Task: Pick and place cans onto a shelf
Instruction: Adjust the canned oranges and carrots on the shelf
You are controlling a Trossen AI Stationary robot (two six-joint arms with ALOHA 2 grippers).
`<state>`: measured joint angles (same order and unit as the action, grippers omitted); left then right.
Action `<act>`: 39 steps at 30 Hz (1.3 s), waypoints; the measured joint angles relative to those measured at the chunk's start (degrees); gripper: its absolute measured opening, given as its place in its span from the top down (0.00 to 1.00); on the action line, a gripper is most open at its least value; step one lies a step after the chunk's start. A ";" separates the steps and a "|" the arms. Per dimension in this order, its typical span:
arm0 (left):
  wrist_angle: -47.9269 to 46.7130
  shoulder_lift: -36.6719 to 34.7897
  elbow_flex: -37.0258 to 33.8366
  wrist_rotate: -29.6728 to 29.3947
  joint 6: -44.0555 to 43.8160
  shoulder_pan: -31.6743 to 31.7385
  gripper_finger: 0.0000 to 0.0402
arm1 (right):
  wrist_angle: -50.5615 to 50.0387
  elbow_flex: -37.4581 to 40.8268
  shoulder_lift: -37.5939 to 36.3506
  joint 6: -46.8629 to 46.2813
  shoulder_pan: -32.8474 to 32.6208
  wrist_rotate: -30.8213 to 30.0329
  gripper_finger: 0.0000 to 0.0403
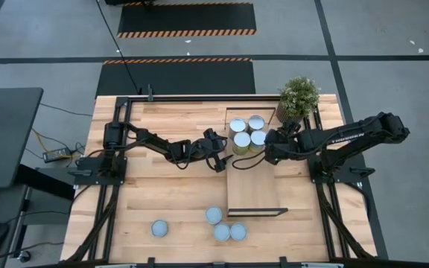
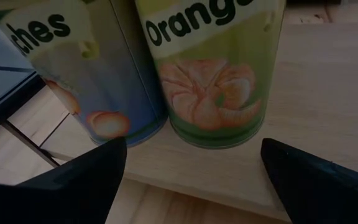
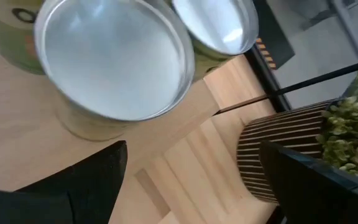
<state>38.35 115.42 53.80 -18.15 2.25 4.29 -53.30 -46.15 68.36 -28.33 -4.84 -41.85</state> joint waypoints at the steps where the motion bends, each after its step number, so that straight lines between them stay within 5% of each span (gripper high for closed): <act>1: 0.01 0.00 0.00 0.00 -0.01 0.00 0.06 | 0.02 0.00 0.00 0.27 0.02 -0.93 0.07; 13: 0.00 -0.02 0.00 0.00 -0.03 0.00 0.06 | 1.47 0.02 0.00 5.91 2.15 -8.20 0.07; 31: 0.00 -0.02 0.00 0.00 -0.03 0.00 0.06 | 9.07 0.02 -0.03 19.91 9.75 -9.12 0.07; 39: 0.00 -0.02 0.02 0.02 -0.03 0.00 0.06 | 1.49 -4.64 -1.77 15.88 11.58 1.01 0.07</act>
<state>38.35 115.39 53.82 -18.13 2.22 4.29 -51.81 -50.79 66.59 -12.46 6.74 -40.84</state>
